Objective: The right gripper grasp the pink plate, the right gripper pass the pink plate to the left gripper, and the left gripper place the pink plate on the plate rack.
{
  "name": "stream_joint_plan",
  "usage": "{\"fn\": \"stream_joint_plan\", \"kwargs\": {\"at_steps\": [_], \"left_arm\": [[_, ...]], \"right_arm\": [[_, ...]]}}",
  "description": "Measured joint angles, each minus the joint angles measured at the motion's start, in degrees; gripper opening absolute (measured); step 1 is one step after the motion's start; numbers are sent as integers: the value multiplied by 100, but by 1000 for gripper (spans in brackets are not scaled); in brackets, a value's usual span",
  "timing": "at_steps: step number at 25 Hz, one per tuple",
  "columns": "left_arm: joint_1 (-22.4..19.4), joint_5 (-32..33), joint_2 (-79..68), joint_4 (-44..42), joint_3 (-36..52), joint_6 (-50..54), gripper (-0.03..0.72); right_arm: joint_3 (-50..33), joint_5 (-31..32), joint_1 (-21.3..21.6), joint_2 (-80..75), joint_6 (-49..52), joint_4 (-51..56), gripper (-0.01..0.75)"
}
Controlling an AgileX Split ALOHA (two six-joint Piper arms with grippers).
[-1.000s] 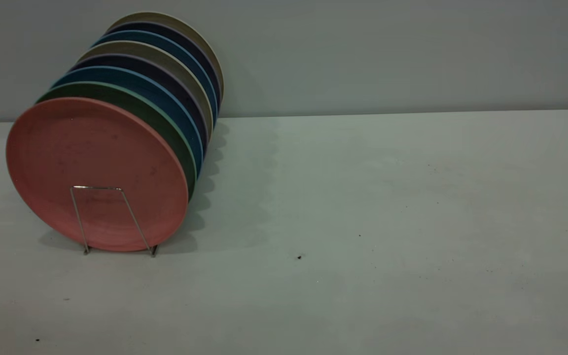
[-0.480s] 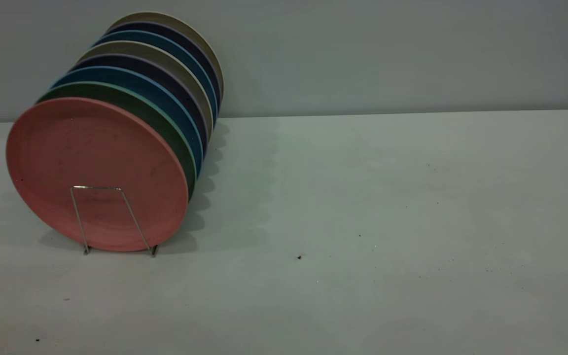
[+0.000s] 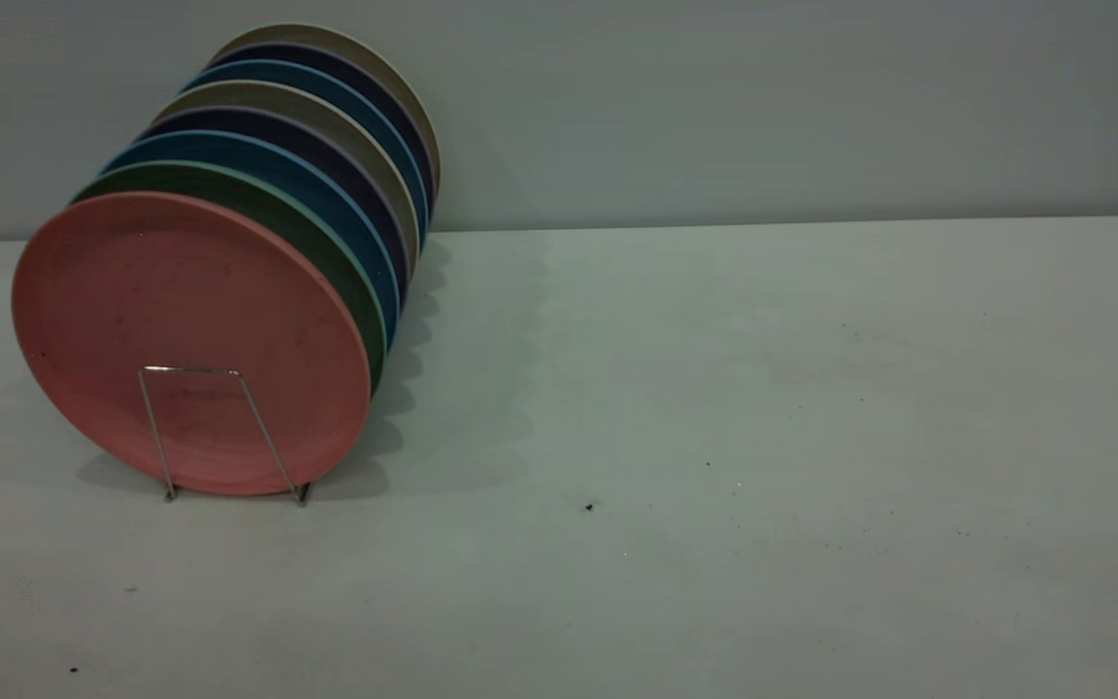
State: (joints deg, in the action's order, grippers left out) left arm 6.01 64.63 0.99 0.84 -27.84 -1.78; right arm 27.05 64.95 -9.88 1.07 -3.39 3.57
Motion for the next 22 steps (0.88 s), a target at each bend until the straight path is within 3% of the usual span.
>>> {"fn": "stream_joint_plan", "kwargs": {"at_steps": [6, 22], "left_arm": [[-232, 17, 27, 0, 0, 0, 458], [-236, 17, 27, 0, 0, 0, 458]], "right_arm": [[0, 6, 405, 0, 0, -5, 365], [0, 6, 405, 5, 0, -5, 365]]}}
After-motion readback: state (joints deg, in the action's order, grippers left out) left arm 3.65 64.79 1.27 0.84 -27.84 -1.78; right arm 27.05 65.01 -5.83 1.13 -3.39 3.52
